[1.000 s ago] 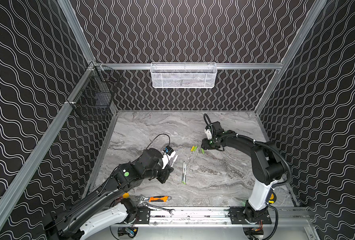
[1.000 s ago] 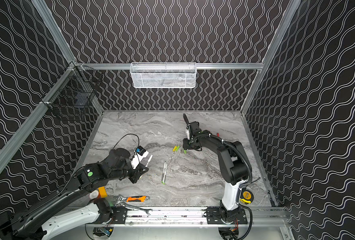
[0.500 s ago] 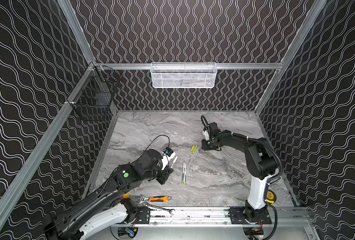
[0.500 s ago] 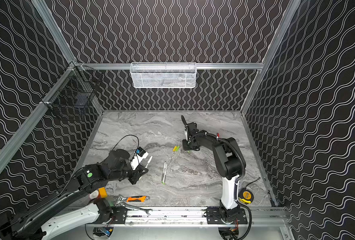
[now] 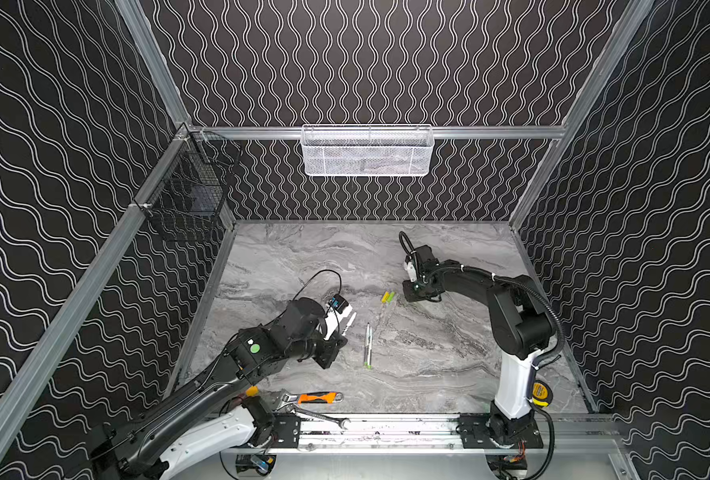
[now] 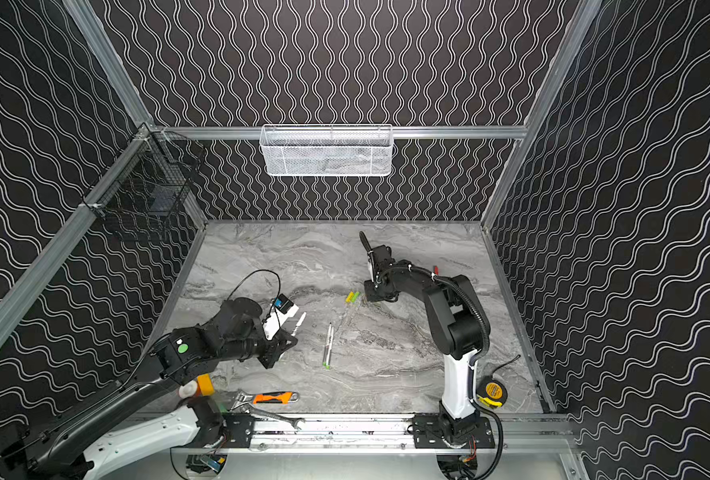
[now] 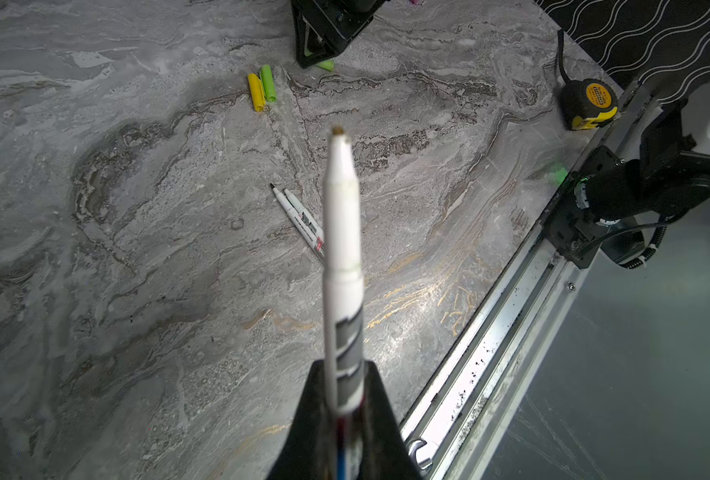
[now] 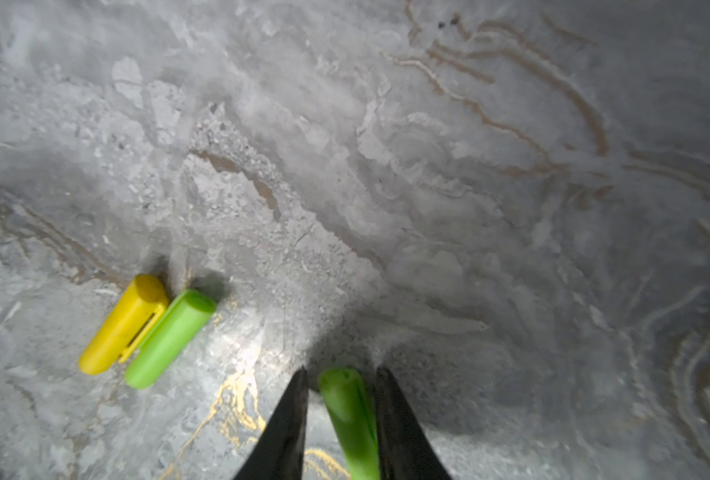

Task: Insert the pens into the pen caps
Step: 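Lower the right gripper onto a green cap and grasp it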

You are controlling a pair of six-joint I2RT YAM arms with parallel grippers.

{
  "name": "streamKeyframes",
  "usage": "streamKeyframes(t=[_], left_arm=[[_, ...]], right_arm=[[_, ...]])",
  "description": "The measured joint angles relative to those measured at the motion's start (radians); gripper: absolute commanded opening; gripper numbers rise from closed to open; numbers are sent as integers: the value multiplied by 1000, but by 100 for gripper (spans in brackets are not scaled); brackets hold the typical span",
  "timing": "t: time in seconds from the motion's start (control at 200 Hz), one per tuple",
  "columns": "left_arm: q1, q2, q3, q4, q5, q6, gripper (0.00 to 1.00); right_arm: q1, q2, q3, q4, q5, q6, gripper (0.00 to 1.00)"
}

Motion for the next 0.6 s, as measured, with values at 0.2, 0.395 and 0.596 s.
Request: streamKeyframes(t=[0.2,0.395,0.596], left_arm=[[0,-1,0,10,1,0,0],[0,14,-1,23,14,0,0],[0,21,-4,47,19,-4,0]], right_arm=[[48,25,36,-27,85,-19,26],[72,39,52,-43,140,-19,22],[74,42,55,-48,155,-18,18]])
